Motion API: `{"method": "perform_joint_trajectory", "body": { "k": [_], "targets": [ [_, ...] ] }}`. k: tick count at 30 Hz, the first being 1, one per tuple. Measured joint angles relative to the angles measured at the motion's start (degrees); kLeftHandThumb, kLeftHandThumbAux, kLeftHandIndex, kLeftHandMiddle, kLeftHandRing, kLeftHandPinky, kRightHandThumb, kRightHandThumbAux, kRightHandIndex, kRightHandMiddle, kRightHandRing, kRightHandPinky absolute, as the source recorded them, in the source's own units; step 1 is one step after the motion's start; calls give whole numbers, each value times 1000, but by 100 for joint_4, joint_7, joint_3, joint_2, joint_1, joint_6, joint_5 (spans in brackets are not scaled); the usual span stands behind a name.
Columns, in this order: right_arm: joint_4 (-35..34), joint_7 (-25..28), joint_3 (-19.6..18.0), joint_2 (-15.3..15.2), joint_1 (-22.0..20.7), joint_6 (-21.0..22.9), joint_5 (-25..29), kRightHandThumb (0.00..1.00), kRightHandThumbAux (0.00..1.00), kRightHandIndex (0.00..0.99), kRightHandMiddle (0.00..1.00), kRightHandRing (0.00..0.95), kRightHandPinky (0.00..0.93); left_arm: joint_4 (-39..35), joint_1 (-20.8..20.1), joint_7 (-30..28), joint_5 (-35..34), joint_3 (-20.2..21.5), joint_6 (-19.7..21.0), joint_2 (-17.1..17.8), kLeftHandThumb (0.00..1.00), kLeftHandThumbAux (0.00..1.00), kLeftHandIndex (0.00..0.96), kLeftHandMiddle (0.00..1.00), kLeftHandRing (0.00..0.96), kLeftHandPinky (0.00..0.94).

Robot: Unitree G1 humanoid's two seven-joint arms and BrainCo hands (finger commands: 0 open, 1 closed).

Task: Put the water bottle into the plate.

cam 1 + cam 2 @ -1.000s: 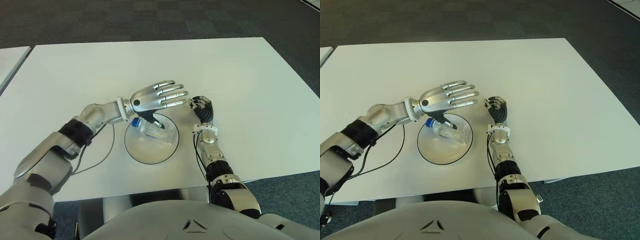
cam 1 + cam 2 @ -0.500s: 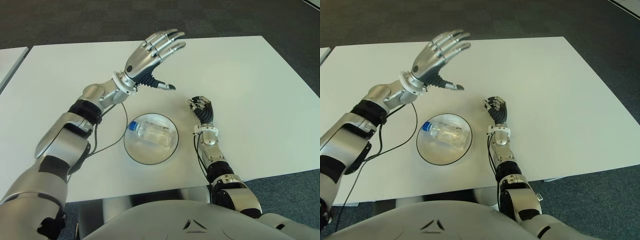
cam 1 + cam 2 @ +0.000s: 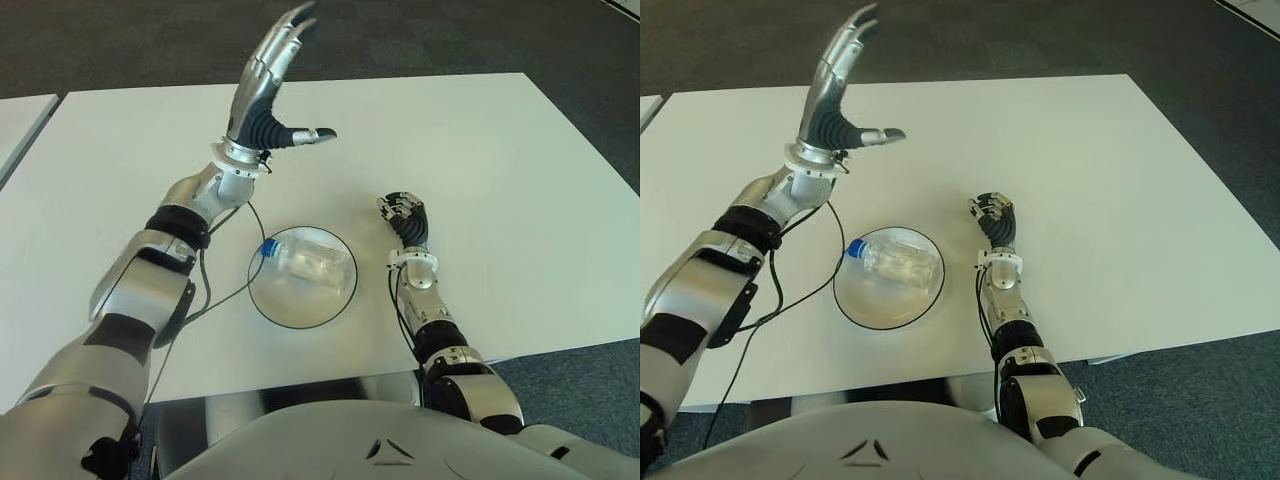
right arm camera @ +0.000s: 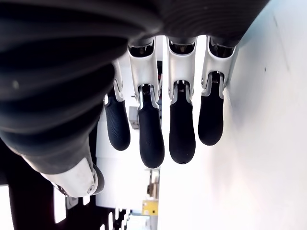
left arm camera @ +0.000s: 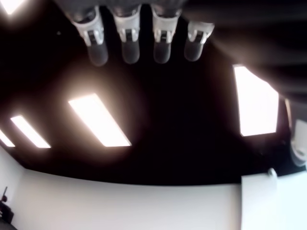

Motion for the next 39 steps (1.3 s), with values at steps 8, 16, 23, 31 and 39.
{"method": "perform_joint_trajectory", "body": {
  "k": [8,16,23,31,39],
  "targets": [
    [6,5,-17,16,-6,0,0,708,731,427,553,566,543,20,55,-163,-868,809,619,-497,47,623,0,0,0,0],
    [5,57,-29,14,-10,-9,2,709,730,427,557,562,540,156,504,-946,-1899,1584,730,-569,2,664,0,0,0,0],
    [12,83,-56,0,-9,-9,5,707,731,427,558,564,541,17,1324,-1794,-2744,2048,811,-766,0,684,3,0,0,30],
    [42,140,-60,13,-18,-7,10,708,730,428,565,570,545,-225,1900,-2386,-3276,2415,1023,-945,148,870,190,148,134,219],
    [69,220,-61,8,-38,-47,11,707,731,428,566,570,536,-368,2191,-3148,-4089,2905,1389,-1112,316,992,329,313,267,309]
  ]
}}
